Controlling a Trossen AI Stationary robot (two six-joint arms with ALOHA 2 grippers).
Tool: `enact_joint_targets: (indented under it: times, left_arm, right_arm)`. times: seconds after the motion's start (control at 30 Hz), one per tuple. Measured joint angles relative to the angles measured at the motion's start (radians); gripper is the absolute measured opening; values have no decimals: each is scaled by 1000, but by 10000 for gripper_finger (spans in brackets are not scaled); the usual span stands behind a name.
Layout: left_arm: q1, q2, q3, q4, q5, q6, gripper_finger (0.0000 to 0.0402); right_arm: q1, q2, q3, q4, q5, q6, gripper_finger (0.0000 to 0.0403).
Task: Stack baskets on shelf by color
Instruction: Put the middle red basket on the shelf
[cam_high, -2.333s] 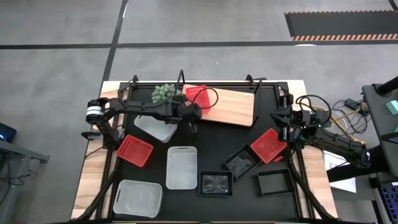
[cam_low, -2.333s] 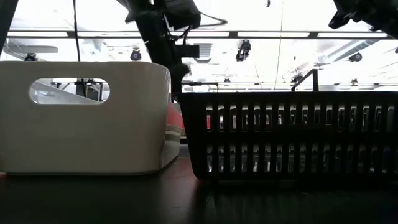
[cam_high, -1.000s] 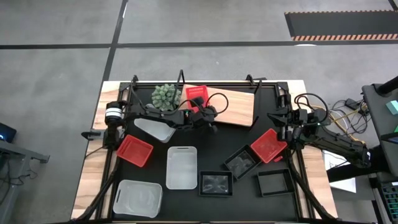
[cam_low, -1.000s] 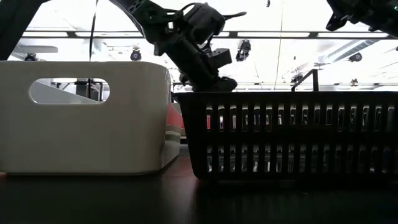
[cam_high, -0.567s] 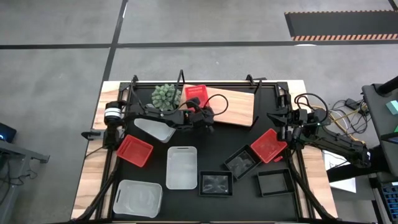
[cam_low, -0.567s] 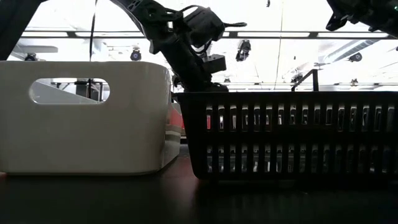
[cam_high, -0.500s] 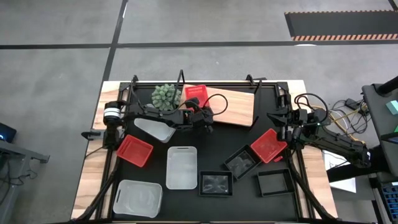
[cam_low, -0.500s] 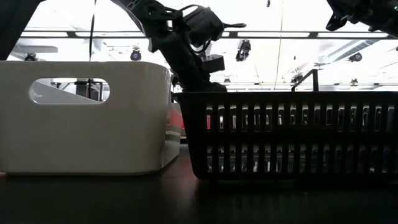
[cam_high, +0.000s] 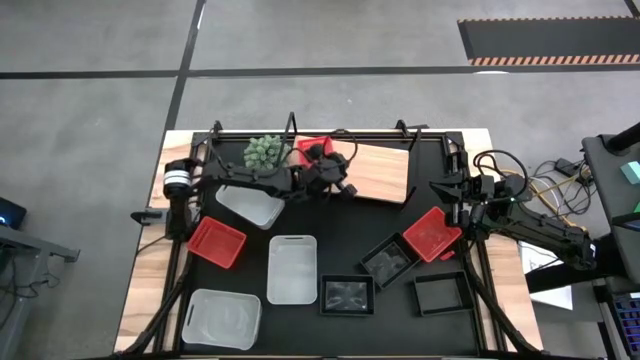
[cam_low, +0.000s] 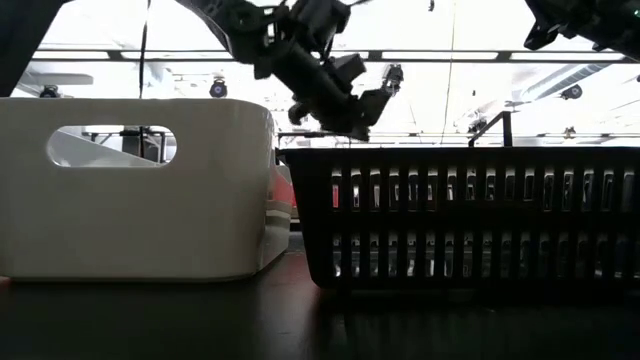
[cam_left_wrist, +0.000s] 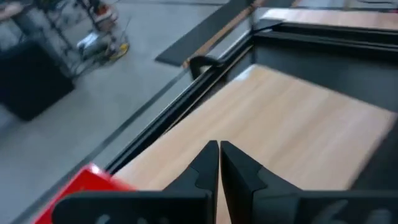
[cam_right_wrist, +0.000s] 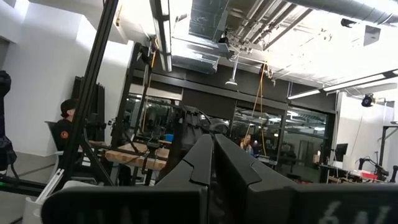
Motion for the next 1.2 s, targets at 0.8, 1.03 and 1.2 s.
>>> enact_joint_targets:
  times: [0.8,1.03,1.2]
  left_arm:
    - [-253,-524,-265,-88,63,237,0]
    - [-263,-673,-484,125,59,281,0]
    - [-262,-772,-575,165,46,301,0]
  right_arm:
    - [2,474,442,-425,108,-127,11]
    - [2,710,693,-578,116,-151,11]
    - [0,884,905,-744,198,-190,11]
